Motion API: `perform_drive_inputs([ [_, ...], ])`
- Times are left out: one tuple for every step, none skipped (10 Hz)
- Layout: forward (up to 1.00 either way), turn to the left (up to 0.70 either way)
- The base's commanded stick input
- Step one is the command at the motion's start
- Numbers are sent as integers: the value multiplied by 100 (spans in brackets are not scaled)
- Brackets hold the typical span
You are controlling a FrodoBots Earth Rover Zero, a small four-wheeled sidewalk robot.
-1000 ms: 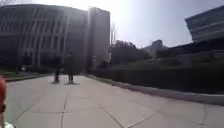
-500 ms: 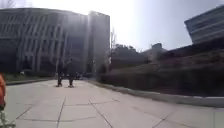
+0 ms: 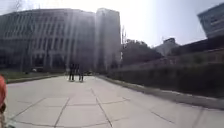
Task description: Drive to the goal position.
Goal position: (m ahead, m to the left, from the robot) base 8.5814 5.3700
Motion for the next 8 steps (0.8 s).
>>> perform_drive_inputs([
  [70,34],
  [70,34],
  [70,34],
  [70,34],
  [70,33],
  [70,26],
  [70,19],
  [70,12],
])
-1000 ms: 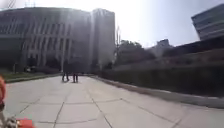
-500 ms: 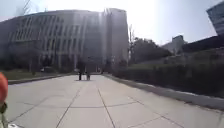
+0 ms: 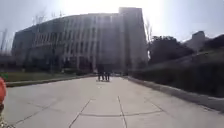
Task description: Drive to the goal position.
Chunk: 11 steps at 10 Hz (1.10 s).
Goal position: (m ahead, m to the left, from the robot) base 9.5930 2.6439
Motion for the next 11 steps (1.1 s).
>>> perform_drive_inputs([
  [70,5],
  [70,-1],
  [70,-1],
  [70,-1],
  [70,-1],
  [70,-1],
  [70,-1],
  [70,-8],
  [70,-16],
  [70,-23],
  [70,-30],
])
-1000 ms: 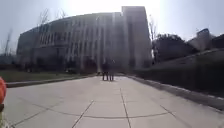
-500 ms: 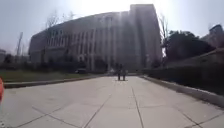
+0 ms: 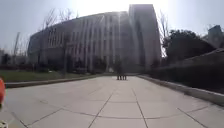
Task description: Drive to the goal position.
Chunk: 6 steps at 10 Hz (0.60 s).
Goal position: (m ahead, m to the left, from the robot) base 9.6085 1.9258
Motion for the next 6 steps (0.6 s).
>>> perform_drive_inputs([
  [70,-36],
  [70,-36],
  [70,-36],
  [70,-36],
  [70,-36],
  [70,-36],
])
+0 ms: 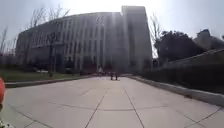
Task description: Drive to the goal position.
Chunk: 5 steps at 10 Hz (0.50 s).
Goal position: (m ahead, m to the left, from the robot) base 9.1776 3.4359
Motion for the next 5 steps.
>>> perform_drive_inputs([
  [70,-36],
  [70,-36],
  [70,-36],
  [70,-36],
  [70,-36],
])
